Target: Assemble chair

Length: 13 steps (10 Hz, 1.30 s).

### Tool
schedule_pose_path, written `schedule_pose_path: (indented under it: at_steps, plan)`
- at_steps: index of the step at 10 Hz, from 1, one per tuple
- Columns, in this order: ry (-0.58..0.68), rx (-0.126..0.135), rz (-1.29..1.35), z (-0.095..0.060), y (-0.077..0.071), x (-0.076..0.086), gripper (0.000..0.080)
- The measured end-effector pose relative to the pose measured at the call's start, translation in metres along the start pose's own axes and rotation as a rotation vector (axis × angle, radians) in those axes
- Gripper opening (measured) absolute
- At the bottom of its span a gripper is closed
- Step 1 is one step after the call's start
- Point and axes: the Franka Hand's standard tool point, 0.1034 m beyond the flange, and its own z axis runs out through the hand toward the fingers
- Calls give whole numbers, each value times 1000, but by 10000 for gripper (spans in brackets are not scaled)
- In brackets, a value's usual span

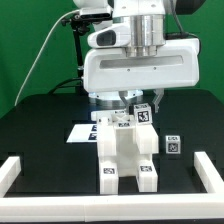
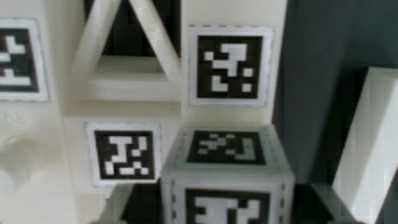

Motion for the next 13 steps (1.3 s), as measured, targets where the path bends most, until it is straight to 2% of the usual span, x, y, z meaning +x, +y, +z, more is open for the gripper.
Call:
schedule_pose_path:
  at_steps: [3, 5, 8, 10, 11, 12, 13]
  plan:
    - [20, 3, 359, 0, -7, 3, 284]
    - [18, 27, 588, 0, -5, 6, 284]
    - [18, 27, 566, 1, -6, 6, 284]
    - [26, 12, 314, 0, -14, 9, 589]
    - [23, 9, 162, 1, -17, 9, 589]
    - [17, 7, 30, 4, -18, 6, 636]
    - [10, 6, -109, 7, -18, 2, 647]
